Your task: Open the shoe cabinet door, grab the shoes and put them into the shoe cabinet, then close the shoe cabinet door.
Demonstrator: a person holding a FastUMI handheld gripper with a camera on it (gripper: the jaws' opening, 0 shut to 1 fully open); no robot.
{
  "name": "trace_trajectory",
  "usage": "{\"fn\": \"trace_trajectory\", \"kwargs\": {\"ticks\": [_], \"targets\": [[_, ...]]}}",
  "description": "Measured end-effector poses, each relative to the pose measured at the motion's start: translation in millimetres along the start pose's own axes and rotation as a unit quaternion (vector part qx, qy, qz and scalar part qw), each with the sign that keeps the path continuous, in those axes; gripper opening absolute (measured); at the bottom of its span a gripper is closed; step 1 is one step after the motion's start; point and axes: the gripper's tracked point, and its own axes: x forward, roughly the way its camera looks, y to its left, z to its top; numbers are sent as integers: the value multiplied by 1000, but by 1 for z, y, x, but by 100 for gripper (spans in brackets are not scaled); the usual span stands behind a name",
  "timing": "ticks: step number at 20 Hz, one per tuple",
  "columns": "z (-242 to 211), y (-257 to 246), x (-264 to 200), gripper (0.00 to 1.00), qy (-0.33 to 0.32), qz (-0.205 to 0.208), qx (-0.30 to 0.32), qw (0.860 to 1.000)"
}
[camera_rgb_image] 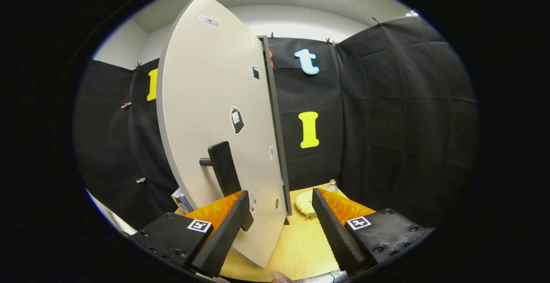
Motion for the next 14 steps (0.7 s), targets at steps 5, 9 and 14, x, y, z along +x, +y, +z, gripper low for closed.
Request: {"fn": "trace_trajectory", "kwargs": {"ticks": [5, 9, 14], "targets": [[-15, 45, 2, 98, -4, 28, -15, 999], [-17, 82, 10, 99, -6, 50, -15, 999], [-22, 101, 8, 99, -5, 58, -16, 998]]}}
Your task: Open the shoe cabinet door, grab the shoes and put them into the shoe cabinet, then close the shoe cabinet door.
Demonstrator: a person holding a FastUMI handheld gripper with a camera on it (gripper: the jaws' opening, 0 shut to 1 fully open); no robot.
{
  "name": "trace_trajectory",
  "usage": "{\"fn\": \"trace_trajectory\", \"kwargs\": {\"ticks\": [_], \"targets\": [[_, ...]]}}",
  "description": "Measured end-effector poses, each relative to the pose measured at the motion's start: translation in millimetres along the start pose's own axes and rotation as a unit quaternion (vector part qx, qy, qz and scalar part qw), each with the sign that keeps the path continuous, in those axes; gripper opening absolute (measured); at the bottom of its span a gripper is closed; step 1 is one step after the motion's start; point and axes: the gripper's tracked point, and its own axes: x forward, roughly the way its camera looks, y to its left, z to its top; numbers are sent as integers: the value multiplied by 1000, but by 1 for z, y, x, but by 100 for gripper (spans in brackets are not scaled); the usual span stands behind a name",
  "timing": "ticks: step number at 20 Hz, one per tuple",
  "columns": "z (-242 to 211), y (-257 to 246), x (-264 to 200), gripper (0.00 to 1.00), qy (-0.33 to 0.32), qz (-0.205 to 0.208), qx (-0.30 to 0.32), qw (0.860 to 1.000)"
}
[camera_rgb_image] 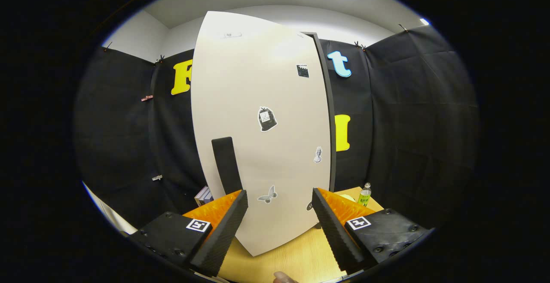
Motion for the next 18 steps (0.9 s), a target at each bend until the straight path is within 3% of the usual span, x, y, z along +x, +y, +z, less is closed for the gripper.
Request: {"fn": "trace_trajectory", "kwargs": {"ticks": [18], "targets": [[1, 1, 0, 99, -2, 3, 1, 1000]]}}
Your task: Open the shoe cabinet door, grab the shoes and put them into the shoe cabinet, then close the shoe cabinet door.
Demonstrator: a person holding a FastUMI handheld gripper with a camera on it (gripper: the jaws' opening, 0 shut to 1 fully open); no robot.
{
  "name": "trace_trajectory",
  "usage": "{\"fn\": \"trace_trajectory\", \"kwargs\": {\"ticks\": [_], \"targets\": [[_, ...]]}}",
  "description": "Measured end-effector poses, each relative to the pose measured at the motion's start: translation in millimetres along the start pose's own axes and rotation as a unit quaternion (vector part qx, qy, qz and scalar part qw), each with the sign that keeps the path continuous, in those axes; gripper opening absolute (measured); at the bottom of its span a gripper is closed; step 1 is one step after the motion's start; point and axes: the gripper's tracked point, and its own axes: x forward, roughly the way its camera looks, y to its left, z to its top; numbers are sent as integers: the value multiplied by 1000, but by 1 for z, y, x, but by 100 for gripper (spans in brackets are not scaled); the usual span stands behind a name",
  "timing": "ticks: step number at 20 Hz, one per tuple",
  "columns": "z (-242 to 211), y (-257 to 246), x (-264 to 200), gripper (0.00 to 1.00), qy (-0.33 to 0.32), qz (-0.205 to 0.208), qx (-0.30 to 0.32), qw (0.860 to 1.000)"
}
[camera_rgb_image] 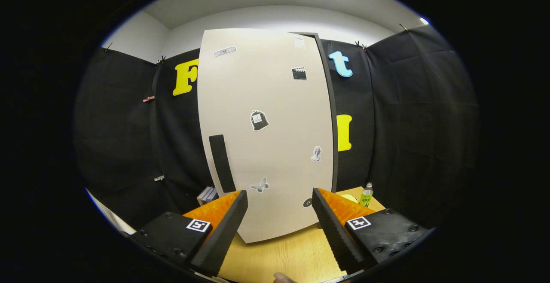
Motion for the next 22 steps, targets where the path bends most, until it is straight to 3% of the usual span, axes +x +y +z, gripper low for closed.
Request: {"fn": "trace_trajectory", "kwargs": {"ticks": [22], "targets": [[18, 13, -5, 99, -43, 6, -29, 999]]}}
